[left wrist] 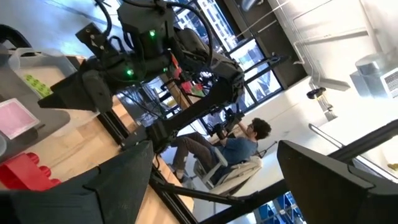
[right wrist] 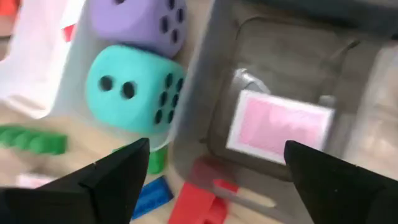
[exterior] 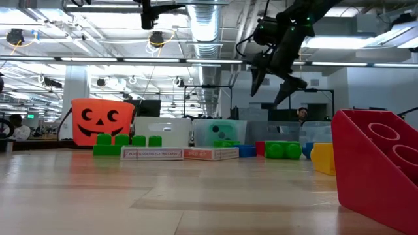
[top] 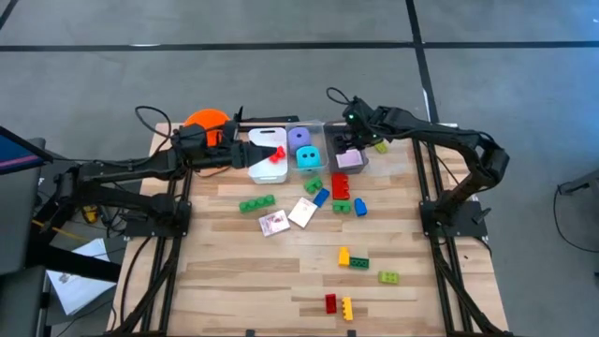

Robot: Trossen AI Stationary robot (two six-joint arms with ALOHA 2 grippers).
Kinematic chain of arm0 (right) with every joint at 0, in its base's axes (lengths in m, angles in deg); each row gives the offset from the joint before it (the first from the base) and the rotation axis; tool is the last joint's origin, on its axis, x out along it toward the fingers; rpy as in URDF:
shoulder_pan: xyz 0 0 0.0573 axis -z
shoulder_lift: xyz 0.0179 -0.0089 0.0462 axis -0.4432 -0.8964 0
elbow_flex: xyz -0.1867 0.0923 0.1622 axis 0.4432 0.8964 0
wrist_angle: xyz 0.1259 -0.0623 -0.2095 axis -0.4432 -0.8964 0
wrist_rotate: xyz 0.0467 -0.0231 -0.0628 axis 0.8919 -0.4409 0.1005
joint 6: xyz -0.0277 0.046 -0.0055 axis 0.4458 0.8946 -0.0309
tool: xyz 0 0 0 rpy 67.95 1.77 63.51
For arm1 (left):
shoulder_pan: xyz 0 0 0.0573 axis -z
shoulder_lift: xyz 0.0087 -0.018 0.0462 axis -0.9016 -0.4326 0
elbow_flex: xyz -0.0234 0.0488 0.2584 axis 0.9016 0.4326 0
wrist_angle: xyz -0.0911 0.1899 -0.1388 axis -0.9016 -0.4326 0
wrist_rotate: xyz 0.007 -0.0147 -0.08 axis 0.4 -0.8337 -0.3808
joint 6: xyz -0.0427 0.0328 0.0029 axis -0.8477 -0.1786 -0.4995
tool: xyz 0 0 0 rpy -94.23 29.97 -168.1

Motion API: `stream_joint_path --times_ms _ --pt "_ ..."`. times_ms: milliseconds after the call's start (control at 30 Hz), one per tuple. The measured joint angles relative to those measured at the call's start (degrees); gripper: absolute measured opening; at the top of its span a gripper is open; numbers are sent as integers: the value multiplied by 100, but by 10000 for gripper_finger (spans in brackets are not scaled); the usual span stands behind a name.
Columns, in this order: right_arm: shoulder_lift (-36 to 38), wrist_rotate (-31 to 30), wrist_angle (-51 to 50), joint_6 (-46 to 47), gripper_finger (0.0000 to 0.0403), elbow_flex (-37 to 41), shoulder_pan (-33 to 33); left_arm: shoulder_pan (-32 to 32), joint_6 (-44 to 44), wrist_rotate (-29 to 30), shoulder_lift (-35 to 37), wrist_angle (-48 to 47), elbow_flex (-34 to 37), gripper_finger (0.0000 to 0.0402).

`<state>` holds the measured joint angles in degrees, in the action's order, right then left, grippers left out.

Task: Pick & Place Toys
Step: Put the dark green game piece into the right transparent bin

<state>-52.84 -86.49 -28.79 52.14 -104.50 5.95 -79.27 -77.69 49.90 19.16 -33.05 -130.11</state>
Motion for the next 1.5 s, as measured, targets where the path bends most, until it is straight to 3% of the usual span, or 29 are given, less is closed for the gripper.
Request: stream_joint_path --times_ms 233,533,833,933,1067,1233,1300,1500 --pt "38 1658 615 -783 372 0 -612 7 433 0 0 0 -2 337" --pt "204 1784 1602 -1511 372 -4 -2371 7 770 2 0 2 -2 337" --pt "316 1770 1103 63 372 0 -3605 27 2100 2 -58 50 -11 337" --pt "550 1405 1085 606 372 2 -4007 27 2388 4 -164 158 -11 337" --pt "1200 125 1219 792 372 -3 -4692 45 2340 3 -393 456 -11 337" --pt "2095 -1788 1010 104 372 -4 -5614 576 2063 -212 -695 1202 -11 337" --pt "2424 -2218 930 -146 372 -4 -5949 959 2120 -139 -832 1434 -11 337" --pt "3139 -2458 890 -182 372 -4 -6804 1917 2257 1383 -1277 1601 -23 337"
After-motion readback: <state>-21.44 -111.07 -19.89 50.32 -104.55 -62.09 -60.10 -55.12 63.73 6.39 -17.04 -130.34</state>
